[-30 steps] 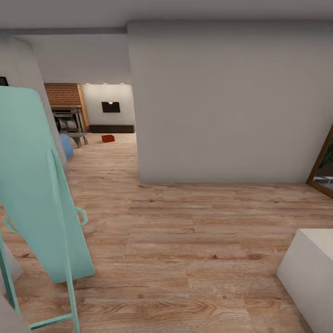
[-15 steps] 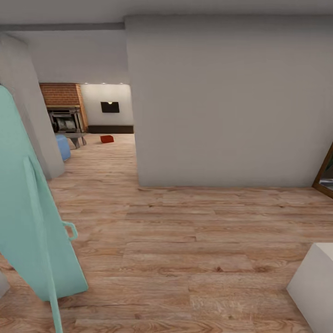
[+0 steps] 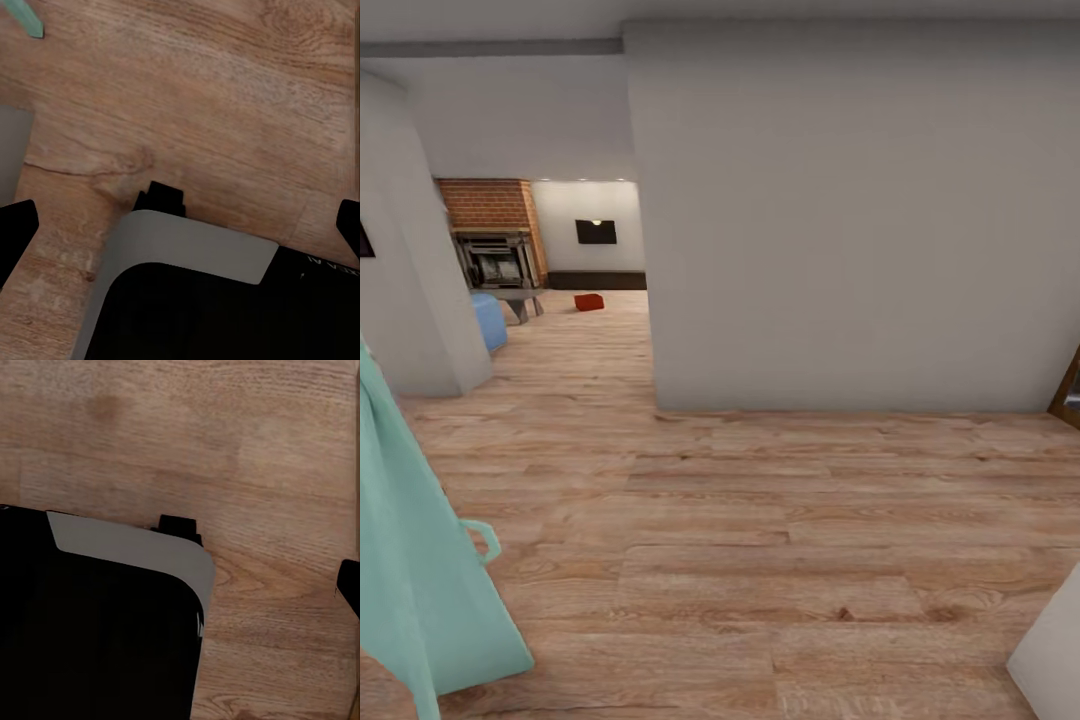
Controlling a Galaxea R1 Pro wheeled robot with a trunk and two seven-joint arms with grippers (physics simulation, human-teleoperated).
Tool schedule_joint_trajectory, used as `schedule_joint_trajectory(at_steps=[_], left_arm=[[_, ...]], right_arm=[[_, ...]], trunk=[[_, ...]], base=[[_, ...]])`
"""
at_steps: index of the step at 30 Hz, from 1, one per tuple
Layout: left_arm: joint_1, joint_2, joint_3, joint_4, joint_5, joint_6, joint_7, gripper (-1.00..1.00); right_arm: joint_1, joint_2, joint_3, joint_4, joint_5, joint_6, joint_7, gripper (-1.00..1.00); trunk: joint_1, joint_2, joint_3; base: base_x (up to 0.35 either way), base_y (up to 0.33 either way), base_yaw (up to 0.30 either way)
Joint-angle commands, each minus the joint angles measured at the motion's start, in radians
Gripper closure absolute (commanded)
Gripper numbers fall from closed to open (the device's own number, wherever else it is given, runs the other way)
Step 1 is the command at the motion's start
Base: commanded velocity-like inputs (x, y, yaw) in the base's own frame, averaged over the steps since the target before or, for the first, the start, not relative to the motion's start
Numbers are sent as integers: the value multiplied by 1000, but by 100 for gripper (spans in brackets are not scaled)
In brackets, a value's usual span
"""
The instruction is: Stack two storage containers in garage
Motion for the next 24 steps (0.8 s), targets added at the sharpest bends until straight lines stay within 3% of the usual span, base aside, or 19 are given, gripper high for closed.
schedule_joint_trajectory(at_steps=[1,24], left_arm=[[-1,0,-5,1,7,-3,0,-100],[-1,0,-5,1,7,0,0,-100]], right_arm=[[-1,0,6,3,4,-6,0,-100],[-1,1,2,3,3,-1,0,-100]], trunk=[[1,-1,-1],[1,-1,-1]], base=[[323,0,0],[323,0,0]])
